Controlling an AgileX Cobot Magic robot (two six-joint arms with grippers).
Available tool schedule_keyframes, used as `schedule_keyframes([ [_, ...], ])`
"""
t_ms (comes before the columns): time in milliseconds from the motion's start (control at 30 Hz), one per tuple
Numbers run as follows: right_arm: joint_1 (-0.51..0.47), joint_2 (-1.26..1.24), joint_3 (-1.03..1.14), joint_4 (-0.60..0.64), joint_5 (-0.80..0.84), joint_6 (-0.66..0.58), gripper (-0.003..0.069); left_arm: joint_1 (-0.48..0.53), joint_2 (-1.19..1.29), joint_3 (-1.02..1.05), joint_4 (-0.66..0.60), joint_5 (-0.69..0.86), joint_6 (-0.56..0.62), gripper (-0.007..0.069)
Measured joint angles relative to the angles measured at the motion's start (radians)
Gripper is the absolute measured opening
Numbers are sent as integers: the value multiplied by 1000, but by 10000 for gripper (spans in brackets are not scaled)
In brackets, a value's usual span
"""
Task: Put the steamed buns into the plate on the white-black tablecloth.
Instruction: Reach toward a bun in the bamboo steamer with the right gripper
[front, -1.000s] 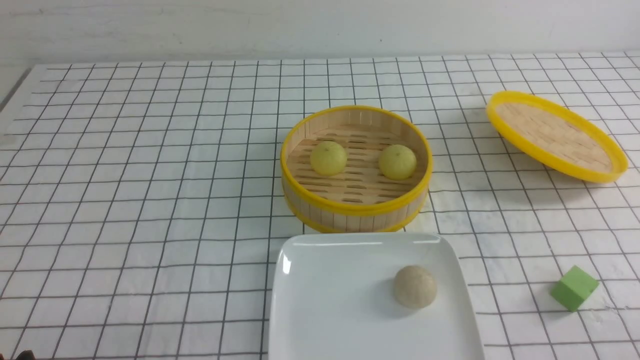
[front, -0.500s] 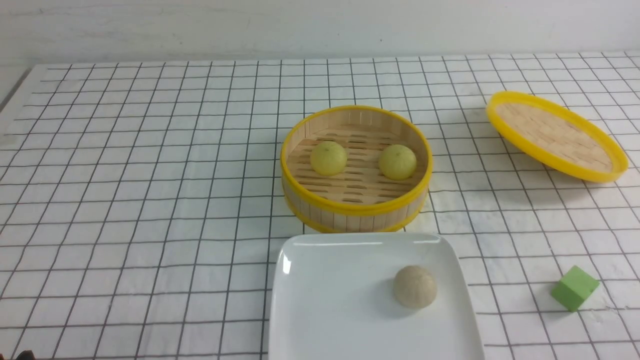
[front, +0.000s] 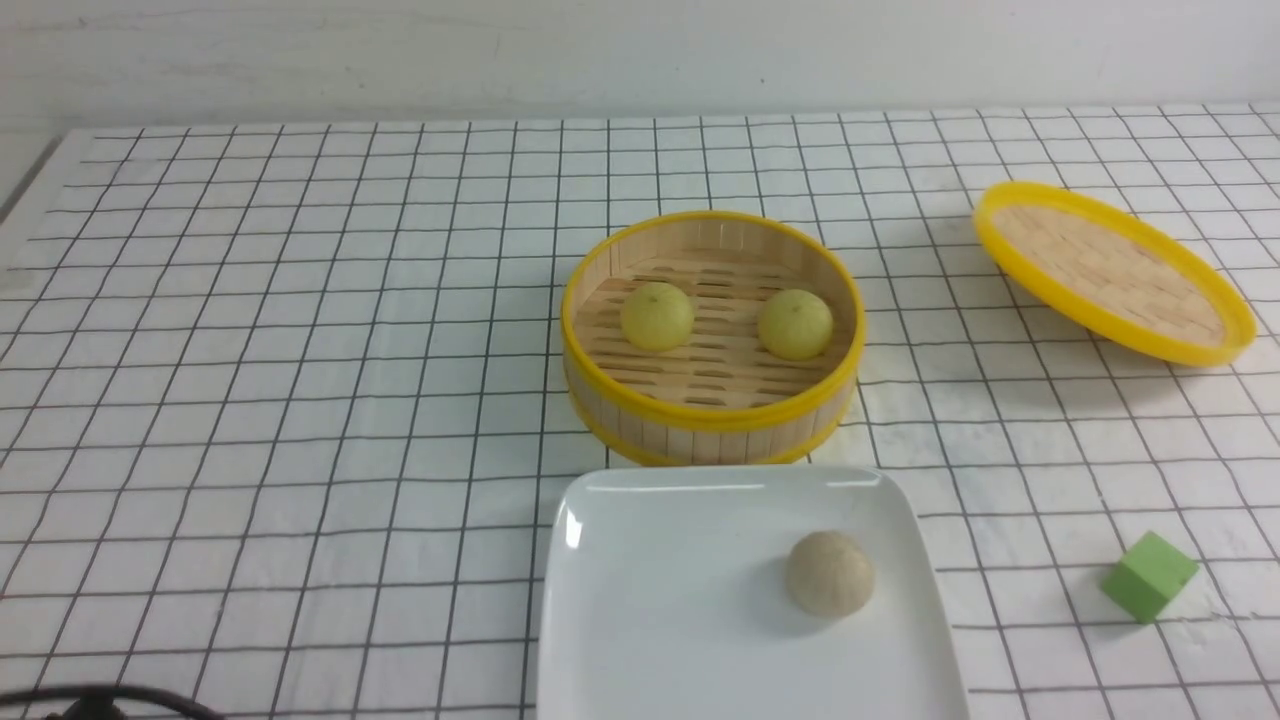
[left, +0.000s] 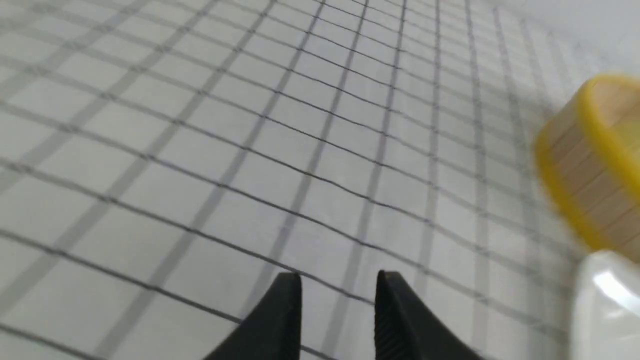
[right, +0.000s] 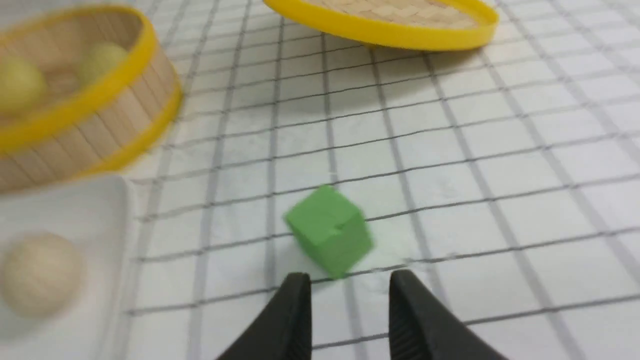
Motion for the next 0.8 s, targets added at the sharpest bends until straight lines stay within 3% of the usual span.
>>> schedule_keyframes([
  [33,0,0,0,47,-5,19,240,0,0,0,-17,1,-15,241],
  [167,0,0,0,303,-51,152,240,0,0,3,-279,10,-267,241],
  [400,0,0,-4,414,-77,175,240,0,0,0,-390,-13,-335,241],
  [500,0,0,-113,402,-18,142,227,0,0,-113,-446,79,-162,228],
  [600,0,48,-304,242,124,51,149,0,24,-311,-437,180,86,150],
  [667,0,100,-368,159,188,30,104,0,58,-367,-424,223,130,108],
  [733,0,281,-471,-8,394,21,7,0,217,-489,-340,376,194,19],
  [800,-1,425,-506,-70,501,23,-14,0,355,-549,-277,492,209,2],
])
